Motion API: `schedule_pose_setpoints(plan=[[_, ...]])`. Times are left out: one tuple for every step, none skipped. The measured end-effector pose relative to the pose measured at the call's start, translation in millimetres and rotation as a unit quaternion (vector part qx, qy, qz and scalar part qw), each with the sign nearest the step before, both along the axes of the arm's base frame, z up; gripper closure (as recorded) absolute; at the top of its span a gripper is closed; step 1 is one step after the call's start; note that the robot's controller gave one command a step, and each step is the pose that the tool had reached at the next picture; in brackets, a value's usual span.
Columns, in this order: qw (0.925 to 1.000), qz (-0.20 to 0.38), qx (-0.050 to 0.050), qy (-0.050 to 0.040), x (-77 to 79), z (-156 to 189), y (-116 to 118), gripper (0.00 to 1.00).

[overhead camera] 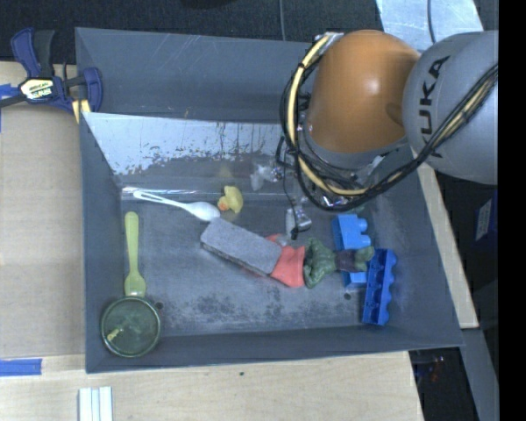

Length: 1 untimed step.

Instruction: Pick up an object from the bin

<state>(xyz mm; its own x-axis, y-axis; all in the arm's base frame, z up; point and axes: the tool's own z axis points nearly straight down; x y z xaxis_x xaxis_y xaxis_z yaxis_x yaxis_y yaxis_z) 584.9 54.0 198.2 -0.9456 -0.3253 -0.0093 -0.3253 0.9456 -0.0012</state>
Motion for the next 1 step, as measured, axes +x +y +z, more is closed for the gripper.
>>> schedule_pose_setpoints(plan=[[0.9991,-0.043,0.000,-0.0013,-28.1,-54.1,-21.6,0.00]])
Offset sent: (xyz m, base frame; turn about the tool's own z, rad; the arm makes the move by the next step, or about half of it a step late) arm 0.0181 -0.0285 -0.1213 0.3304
